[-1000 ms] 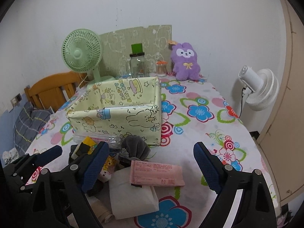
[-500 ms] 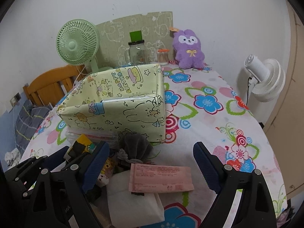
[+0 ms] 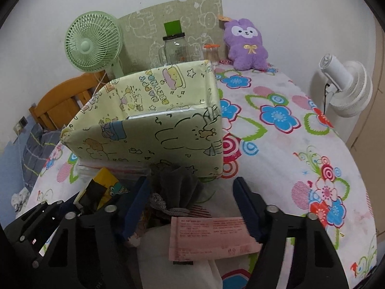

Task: Organize soft objects
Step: 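Grasp the grey sock with the right tool while the left tool grasps the white-yellow packet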

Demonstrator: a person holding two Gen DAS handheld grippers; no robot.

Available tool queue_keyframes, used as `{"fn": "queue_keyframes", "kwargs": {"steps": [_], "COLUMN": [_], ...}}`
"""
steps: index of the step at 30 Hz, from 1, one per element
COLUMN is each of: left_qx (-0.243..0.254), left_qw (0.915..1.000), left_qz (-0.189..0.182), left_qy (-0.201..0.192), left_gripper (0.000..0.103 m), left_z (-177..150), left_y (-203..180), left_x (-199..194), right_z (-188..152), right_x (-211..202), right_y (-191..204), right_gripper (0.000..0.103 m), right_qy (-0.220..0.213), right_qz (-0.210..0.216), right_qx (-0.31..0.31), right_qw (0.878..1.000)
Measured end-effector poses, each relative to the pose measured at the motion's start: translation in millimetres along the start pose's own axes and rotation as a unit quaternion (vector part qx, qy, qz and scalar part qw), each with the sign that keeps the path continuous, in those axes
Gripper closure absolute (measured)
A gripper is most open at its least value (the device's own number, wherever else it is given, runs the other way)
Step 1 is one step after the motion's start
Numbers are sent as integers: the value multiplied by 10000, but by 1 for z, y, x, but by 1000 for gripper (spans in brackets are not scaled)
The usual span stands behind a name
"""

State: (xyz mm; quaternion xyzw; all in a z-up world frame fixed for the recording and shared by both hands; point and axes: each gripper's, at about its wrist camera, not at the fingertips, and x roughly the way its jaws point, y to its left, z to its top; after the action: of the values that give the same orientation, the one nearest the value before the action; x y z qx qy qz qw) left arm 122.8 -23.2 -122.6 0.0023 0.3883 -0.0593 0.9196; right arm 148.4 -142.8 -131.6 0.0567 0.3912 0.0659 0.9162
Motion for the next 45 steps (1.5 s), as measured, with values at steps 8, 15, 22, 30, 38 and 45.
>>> {"fn": "queue_keyframes", "kwargs": {"steps": [8, 15, 22, 30, 38, 45], "left_qx": [-22, -3, 21, 35, 32, 70], "left_qw": [10000, 10000, 10000, 9998, 9993, 9984], "left_qz": [16, -15, -54, -31, -25, -10], "left_qy": [57, 69, -14, -199, -368, -562], "left_gripper": [68, 69, 72, 77, 80, 80], "left_z": [1, 3, 6, 9, 12, 16], "left_y": [1, 0, -4, -5, -7, -11], "left_x": [5, 6, 0, -16, -31, -48], "right_z": [2, 4, 6, 10, 13, 17], "right_x": [10, 16, 8, -10, -30, -48], "right_y": [2, 9, 9, 11, 13, 14], "right_gripper": [54, 73, 77, 77, 77, 77], "right_qy": [135, 179, 67, -124, -300, -473], "right_qz": [244, 366, 305, 327, 307, 299], "right_qx": [18, -52, -73, -76, -68, -83], "right_qw": [9996, 9992, 9995, 9994, 9991, 9984]}}
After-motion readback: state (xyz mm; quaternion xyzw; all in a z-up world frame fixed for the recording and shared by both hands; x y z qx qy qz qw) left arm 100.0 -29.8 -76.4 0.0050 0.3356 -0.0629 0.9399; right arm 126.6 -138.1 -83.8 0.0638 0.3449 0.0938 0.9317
